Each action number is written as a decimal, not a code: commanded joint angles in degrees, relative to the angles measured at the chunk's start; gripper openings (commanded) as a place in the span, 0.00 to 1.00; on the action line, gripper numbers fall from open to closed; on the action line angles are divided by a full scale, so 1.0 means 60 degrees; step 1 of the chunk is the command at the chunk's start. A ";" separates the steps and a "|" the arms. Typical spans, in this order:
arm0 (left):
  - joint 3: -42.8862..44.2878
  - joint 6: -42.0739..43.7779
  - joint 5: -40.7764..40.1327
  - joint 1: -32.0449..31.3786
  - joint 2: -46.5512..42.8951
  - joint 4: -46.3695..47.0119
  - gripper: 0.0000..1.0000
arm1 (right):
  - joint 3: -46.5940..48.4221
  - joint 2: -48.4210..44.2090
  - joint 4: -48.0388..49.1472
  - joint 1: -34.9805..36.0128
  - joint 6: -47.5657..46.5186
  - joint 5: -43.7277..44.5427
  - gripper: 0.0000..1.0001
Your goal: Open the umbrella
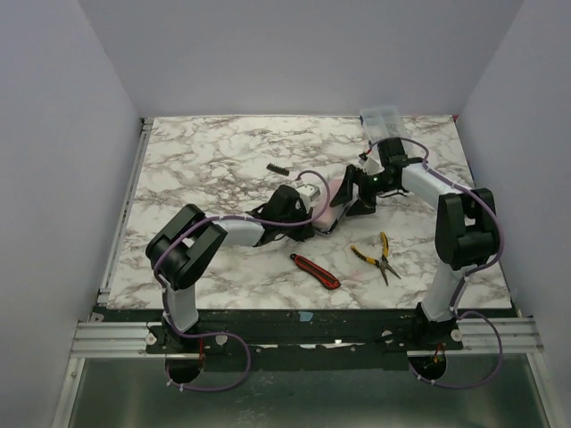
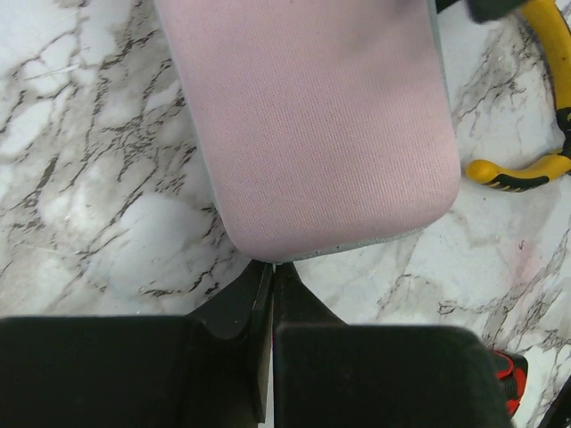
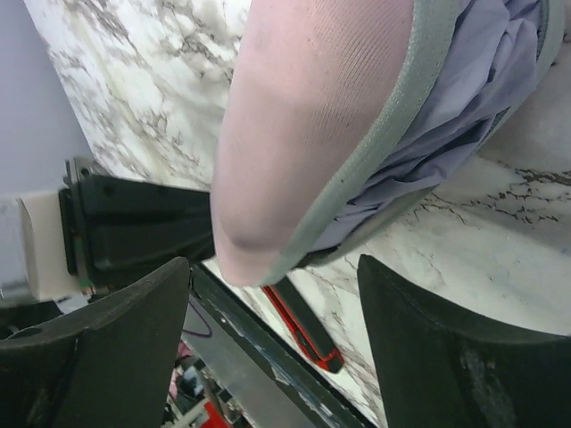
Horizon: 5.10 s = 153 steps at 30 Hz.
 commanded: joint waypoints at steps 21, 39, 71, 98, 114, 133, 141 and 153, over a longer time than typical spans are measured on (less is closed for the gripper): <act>-0.0710 0.0545 -0.0569 -0.0256 -0.0541 0.0247 0.00 | 0.0692 0.1804 -0.1352 -0.0129 -0.1894 0.1154 0.00; -0.0343 0.1597 -0.0352 0.0266 -0.0444 0.0180 0.00 | 0.2444 0.3254 -0.4367 0.0109 -0.6890 0.0197 0.00; 0.3448 -0.0134 0.1609 0.2133 0.0934 -0.3137 0.00 | 0.2378 0.3011 -0.4539 0.0454 -0.7800 0.0429 0.00; 0.1395 0.3248 -0.1412 0.3433 -0.5564 -0.4631 0.98 | 0.2960 0.1718 -0.2470 0.0253 -0.4765 -0.1056 0.61; 0.0135 0.3076 -0.0713 0.4082 -0.7280 -0.4974 0.98 | 0.3358 0.1934 -0.3356 0.0477 -0.4944 -0.2459 0.60; -0.0419 0.2508 0.0192 0.4462 -0.7670 -0.4881 0.98 | 0.2608 0.1370 -0.0434 0.3728 -0.3943 -0.1072 0.69; -0.0429 0.1661 0.1352 0.5451 -0.7619 -0.5166 0.98 | 0.3201 0.1458 -0.0170 0.4382 -0.4224 0.0178 0.83; -0.0827 0.1567 0.1574 0.5794 -0.7790 -0.4800 0.98 | 0.2122 -0.1503 -0.0566 0.4305 -0.4620 0.2807 0.89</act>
